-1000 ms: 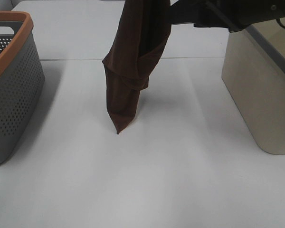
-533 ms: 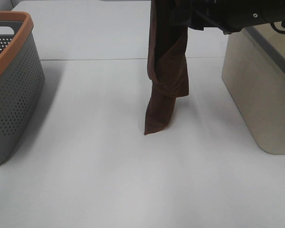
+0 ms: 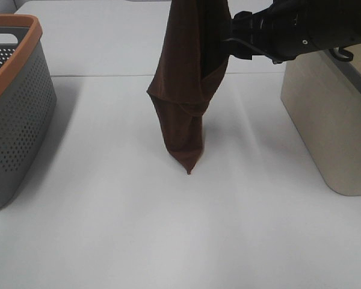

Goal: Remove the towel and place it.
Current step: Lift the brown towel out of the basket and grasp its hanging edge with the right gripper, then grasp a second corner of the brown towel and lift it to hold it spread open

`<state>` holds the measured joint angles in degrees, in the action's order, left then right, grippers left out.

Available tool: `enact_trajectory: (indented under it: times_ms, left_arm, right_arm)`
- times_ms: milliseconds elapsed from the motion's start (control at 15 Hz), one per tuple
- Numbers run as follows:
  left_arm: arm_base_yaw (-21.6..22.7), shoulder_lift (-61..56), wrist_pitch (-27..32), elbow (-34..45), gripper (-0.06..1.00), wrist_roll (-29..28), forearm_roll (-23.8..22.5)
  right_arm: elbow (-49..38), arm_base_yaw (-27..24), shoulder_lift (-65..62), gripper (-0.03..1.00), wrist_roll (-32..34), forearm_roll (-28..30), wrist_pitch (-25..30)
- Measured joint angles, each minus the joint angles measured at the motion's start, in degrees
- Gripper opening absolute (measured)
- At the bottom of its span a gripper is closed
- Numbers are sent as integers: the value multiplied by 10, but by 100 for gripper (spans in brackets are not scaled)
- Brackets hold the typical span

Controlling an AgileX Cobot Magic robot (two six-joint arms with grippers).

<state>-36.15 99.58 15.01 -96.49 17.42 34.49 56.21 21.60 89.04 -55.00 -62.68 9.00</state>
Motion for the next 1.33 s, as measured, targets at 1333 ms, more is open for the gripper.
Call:
enact_trajectory:
  times_ms: [1333]
  left_arm:
    - [0,-18,-50,0,0,0,12]
  right_arm:
    - [5,0,69,23,0,-11,11]
